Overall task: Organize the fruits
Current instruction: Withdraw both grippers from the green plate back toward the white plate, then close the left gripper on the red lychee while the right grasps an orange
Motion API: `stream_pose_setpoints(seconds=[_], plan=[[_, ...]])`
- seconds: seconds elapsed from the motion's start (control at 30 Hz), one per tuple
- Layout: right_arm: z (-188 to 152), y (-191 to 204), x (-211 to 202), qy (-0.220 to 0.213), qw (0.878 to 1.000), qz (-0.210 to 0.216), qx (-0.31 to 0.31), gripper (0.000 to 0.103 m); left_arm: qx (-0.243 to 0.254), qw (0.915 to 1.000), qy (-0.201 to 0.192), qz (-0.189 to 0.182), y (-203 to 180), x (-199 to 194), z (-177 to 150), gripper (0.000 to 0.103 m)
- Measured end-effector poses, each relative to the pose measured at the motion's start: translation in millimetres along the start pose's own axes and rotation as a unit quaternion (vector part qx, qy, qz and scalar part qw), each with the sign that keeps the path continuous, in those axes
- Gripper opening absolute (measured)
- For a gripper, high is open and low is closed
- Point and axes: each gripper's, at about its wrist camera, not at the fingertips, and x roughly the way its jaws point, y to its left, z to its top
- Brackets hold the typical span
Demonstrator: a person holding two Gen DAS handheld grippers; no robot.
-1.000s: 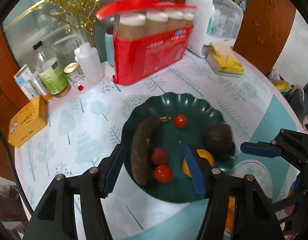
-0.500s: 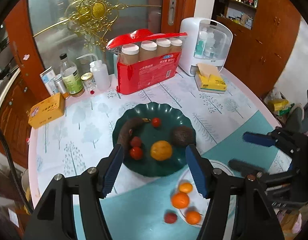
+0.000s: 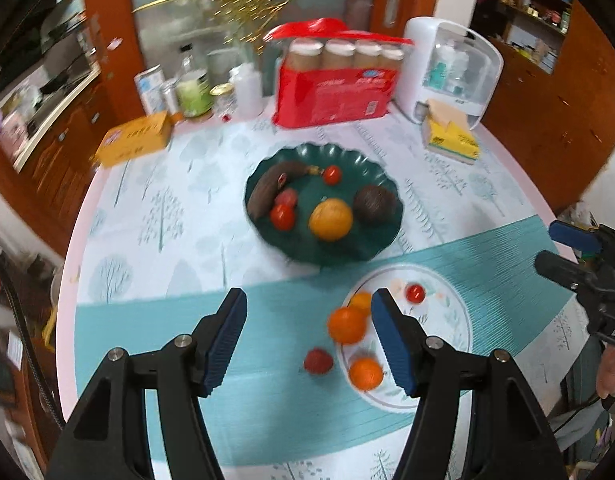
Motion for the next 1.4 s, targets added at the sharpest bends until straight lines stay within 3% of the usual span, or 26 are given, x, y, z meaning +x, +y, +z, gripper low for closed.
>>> stream_pose_setpoints(seconds=[0.23, 0.5, 1.07, 1.13, 1.2, 1.4], plan=[[-26, 18, 14, 0.013, 0.998, 0.046, -0.032, 0.057, -0.039, 0.9989, 0.017, 0.022, 11, 17, -53, 0.063], [-52, 59, 59, 0.048, 0.992, 0.089, -0.070, 0.057, -0.037, 0.9982, 0.040, 0.024, 16, 50, -81, 0.063], [-85, 101, 159, 0.147, 0.977, 0.130, -0.083, 0.057, -0.021, 0.9935, 0.104, -0.041, 25, 114, -83, 0.060], [-84, 99, 162, 0.146, 0.977, 0.138, -0.078, 0.052, -0.018, 0.9924, 0.111, -0.049, 22, 122, -81, 0.059], [-82, 97, 162, 0.147, 0.974, 0.158, -0.070, 0.038, -0.015, 0.9913, 0.118, -0.056, 20, 129, -80, 0.057], [-80, 88, 160, 0.144, 0.977, 0.146, -0.060, 0.036, -0.017, 0.9877, 0.135, -0.076, 16, 147, -79, 0.045]])
